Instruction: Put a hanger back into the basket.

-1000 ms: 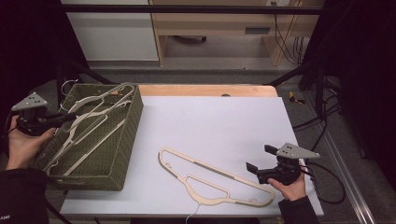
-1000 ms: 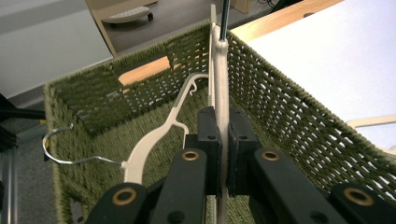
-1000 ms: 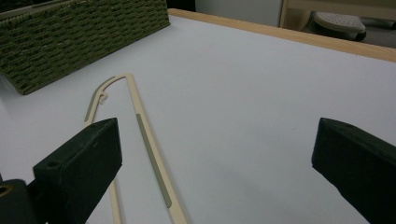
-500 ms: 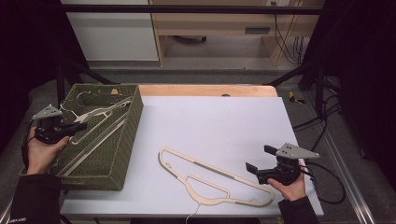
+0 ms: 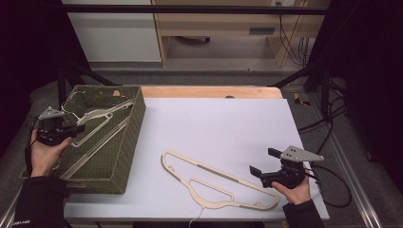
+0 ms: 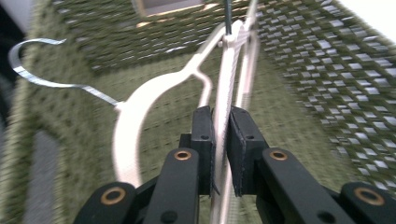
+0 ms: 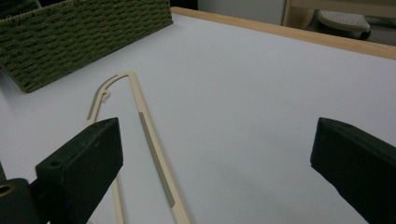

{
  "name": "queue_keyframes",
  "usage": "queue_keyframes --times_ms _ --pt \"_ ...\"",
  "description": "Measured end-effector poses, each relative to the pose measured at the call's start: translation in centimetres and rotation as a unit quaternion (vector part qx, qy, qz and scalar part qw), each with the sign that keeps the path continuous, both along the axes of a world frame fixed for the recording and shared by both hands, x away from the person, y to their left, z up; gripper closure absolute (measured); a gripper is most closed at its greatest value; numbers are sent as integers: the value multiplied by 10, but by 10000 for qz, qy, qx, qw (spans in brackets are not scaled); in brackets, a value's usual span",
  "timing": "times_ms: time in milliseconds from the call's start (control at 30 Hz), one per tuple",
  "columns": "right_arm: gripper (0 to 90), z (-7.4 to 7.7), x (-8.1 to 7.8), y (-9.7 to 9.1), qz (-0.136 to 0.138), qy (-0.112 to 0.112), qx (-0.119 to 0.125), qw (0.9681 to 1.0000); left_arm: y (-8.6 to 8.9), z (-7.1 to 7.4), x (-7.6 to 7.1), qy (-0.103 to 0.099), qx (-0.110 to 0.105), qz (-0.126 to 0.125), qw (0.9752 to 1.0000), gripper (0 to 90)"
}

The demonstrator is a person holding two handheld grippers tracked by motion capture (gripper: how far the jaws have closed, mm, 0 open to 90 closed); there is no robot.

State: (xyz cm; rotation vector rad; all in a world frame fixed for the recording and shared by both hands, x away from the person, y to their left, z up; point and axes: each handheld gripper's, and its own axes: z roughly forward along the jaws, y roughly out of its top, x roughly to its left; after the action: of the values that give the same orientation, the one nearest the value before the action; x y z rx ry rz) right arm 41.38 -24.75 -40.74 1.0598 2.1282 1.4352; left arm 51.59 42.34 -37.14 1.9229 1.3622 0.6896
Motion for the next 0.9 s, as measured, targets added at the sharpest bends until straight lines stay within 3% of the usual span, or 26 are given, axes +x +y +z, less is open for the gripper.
queue_keyframes --times_ms 167,300,467,600,633,700,800,900 --pt "28 0 0 0 13 -10 -8 10000 3 -3 5 136 118 230 9996 794" --pt "28 -1 0 1 27 2 -12 10000 6 -6 7 344 363 572 9971 769" --pt "30 -1 0 1 22 18 -1 10000 17 -9 2 526 82 845 9950 677" --pt "31 -2 1 3 39 9 -29 10000 23 -12 -5 614 -137 805 9948 656" --pt "31 -2 1 3 35 13 -38 10000 23 -12 -7 606 -97 785 9950 653" --pt "31 -3 1 3 43 25 -42 10000 23 -9 -12 516 -103 804 9954 638" --pt "31 -2 0 3 29 -3 -48 10000 15 1 -23 63 -329 597 9977 565" --pt "30 -1 0 1 17 -26 -33 10000 1 12 -36 -354 -377 275 9983 483"
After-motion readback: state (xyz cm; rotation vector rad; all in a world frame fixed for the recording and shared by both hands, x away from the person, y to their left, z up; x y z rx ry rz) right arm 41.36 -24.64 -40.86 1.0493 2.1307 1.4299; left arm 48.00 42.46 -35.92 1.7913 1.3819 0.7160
